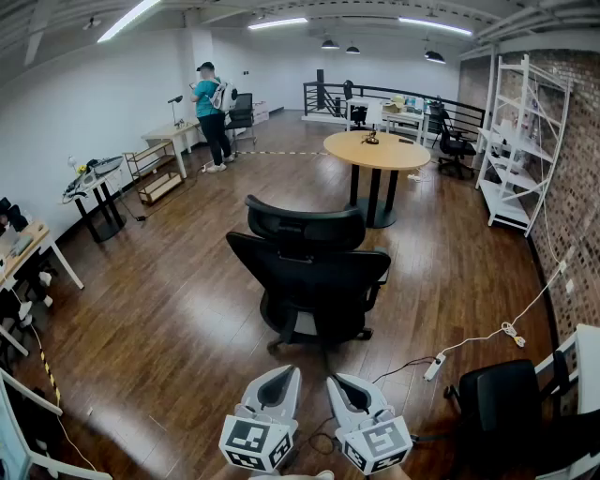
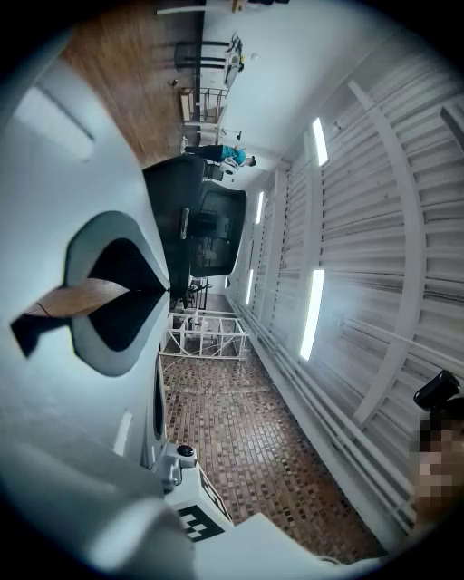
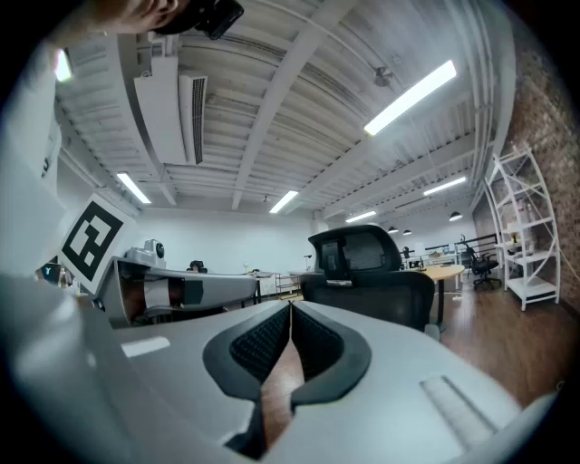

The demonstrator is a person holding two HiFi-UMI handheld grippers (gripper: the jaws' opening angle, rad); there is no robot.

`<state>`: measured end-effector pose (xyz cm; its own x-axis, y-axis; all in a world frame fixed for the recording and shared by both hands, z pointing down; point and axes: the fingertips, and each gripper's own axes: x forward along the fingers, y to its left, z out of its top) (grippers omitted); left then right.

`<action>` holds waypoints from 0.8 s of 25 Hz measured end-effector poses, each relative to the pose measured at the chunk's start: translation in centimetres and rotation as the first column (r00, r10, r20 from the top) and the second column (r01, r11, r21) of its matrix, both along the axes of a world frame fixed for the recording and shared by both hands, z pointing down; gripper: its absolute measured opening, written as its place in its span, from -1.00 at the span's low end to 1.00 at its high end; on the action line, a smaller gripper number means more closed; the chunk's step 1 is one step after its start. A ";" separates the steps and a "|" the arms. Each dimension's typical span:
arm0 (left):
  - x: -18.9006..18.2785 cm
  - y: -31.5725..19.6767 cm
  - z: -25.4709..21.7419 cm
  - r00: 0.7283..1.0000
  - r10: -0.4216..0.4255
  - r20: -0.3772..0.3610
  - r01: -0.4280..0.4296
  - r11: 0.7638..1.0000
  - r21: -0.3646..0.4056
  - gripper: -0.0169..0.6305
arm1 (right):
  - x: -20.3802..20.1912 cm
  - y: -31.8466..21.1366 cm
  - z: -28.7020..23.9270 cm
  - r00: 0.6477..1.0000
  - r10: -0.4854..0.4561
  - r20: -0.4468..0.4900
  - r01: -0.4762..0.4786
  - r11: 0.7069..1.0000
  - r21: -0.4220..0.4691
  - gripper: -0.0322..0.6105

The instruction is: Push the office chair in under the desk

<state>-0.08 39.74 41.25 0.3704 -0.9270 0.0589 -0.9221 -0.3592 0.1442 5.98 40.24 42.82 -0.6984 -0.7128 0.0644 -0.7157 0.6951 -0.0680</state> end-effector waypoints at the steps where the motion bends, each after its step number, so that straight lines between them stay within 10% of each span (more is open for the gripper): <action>1: 0.2 0.0 -0.2 1.000 -0.008 -0.005 0.008 1.000 0.008 -0.90 | 0.3 0.0 -0.2 1.000 -0.006 -0.001 0.006 1.000 0.008 -0.90; 20: -0.5 -4.5 -0.5 0.998 -0.057 -0.020 0.057 0.998 0.034 -0.90 | 1.5 -4.4 -0.8 0.998 -0.030 -0.054 0.033 0.998 0.052 -0.77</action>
